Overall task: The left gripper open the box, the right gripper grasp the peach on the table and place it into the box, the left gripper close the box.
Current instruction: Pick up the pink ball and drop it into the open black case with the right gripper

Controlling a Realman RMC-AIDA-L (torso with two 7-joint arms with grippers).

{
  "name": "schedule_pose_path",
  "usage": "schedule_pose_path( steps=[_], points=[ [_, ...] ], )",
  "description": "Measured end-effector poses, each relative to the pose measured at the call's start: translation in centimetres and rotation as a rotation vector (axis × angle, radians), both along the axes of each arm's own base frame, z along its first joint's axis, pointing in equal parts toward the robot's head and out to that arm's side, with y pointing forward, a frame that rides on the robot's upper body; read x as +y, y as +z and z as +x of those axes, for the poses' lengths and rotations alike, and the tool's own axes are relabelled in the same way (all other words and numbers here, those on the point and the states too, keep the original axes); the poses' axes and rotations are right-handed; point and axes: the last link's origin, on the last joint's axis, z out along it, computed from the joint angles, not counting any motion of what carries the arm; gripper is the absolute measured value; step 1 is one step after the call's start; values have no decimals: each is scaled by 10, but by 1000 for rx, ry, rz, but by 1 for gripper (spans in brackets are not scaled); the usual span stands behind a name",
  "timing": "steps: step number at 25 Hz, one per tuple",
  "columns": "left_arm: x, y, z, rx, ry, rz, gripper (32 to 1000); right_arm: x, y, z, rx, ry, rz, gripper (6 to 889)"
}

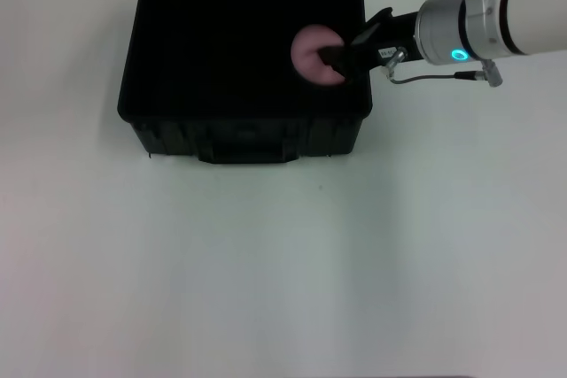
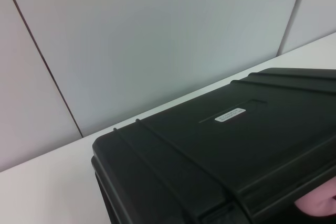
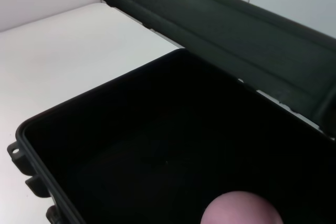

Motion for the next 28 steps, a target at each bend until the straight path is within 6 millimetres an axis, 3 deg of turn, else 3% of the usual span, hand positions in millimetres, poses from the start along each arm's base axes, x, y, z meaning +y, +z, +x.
schedule_pose_path(
  steps=[6, 12, 28],
  points=[
    [0, 0, 0, 0, 0, 0, 551, 0, 0, -2, 20, -5, 0, 51],
    [0, -1, 0, 2, -1, -2, 553, 0, 0, -2, 11, 11, -7, 109],
    [0, 0, -1, 3, 0, -1, 560, 0, 0, -2, 11, 12, -7, 788]
  ],
)
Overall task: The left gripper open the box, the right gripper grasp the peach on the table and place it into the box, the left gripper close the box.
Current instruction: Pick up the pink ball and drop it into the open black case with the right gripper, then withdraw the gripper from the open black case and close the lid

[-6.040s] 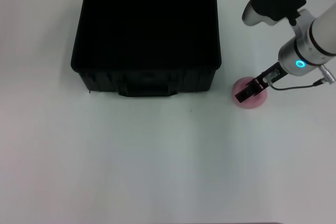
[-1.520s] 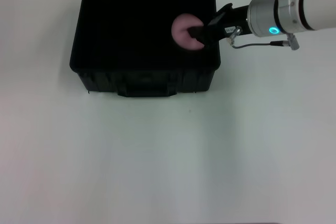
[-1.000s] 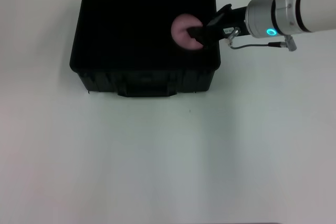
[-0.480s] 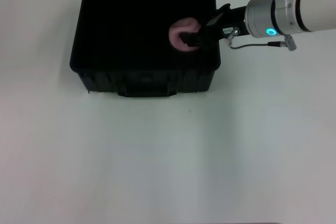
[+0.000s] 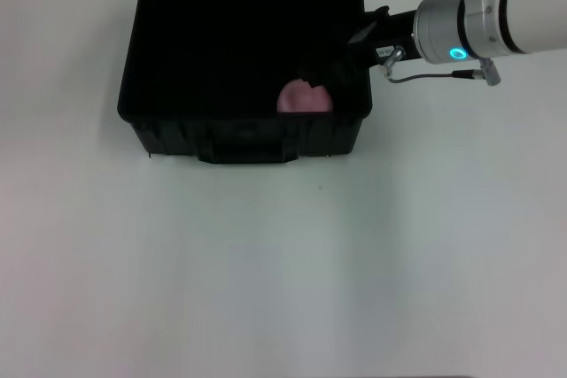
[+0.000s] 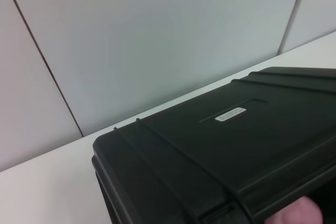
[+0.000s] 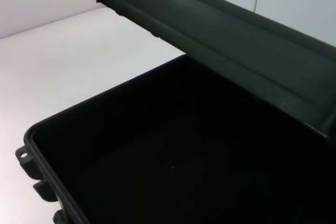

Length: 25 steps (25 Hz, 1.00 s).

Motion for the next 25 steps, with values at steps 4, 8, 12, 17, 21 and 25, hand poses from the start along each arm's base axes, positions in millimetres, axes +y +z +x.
schedule_pose_path(
  steps=[4, 8, 12, 17, 21, 25],
  points=[
    [0, 0, 0, 0, 0, 0, 562, 0, 0, 0, 0, -1, -2, 832],
    [0, -1, 0, 3, -2, -3, 564, 0, 0, 0, -1, -1, -1, 877],
    [0, -1, 0, 4, -2, -3, 566, 0, 1, 0, -1, 1, 1, 876],
    [0, -1, 0, 4, -2, -3, 568, 1, 1, -1, 0, 4, 2, 875],
    [-1, -1, 0, 4, -1, -4, 570, -1, 1, -2, 1, 2, -12, 874],
    [-1, -1, -2, 4, 5, -4, 571, -6, 1, -1, 8, -17, -58, 874]
  ],
)
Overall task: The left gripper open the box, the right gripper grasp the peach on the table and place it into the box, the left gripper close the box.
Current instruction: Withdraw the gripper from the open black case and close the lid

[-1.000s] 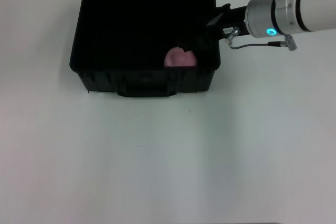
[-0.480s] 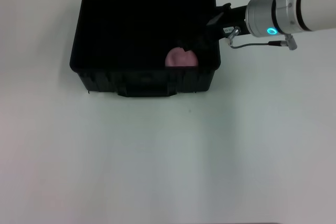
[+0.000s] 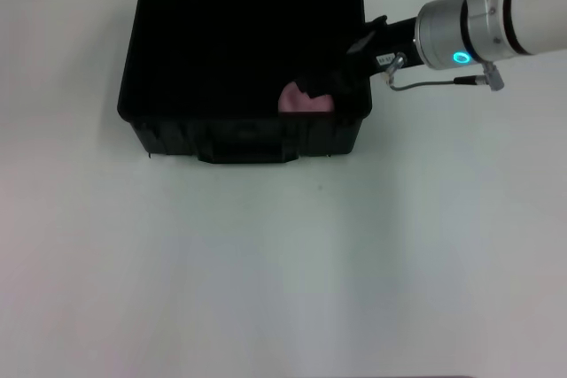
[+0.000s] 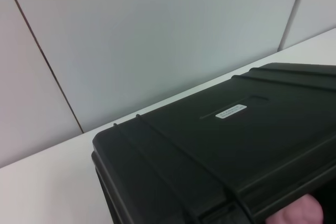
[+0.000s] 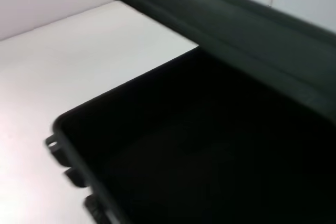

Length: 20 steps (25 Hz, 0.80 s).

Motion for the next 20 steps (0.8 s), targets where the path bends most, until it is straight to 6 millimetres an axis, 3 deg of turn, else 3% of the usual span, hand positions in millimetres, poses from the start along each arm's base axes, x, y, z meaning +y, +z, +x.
schedule_pose_path(
  steps=[3, 7, 12, 20],
  points=[
    [0, 0, -1, 0, 3, 0, 573, -4, 2, -5, 10, -15, -41, 873],
    [-1, 1, -1, -2, -1, 6, 574, -3, 23, -10, 24, -51, -56, 872],
    [-1, 2, -1, -2, -1, 8, 577, 0, 55, -5, -7, -114, -50, 871],
    [-1, 2, -1, -1, -2, 8, 580, -3, 87, 8, -155, -225, -57, 871]
  ],
)
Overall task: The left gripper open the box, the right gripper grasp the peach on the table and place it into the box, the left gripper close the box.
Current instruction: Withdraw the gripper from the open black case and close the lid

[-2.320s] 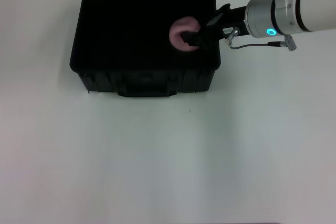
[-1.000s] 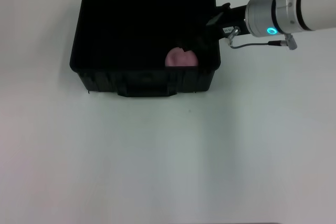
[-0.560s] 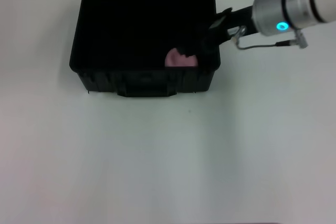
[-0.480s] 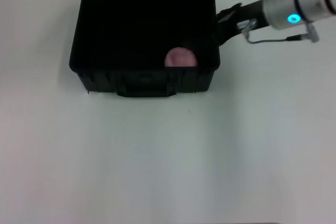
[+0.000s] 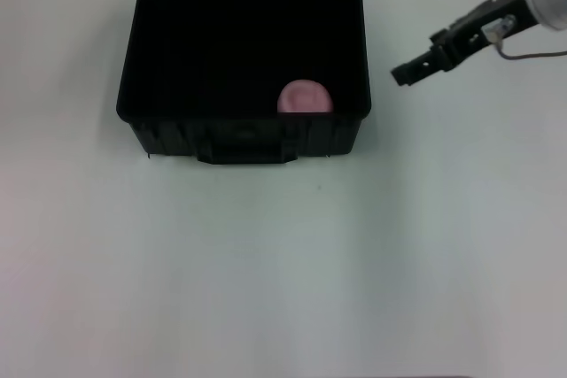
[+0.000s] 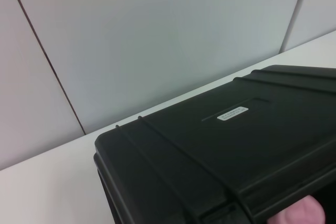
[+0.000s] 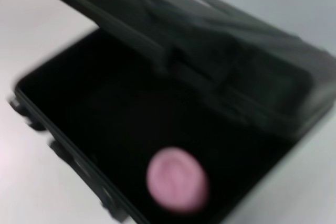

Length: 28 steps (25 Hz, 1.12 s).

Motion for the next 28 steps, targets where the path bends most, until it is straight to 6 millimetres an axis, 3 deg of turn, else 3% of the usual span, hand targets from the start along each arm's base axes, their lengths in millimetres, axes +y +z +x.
schedule_pose_path(
  steps=[16, 28],
  points=[
    [0, 0, 0, 0, 0, 0, 587, -16, 19, 24, -299, -156, -115, 871],
    [-1, 0, 0, 10, 1, -13, 592, -14, 20, 22, -311, -151, -103, 870]
  ],
)
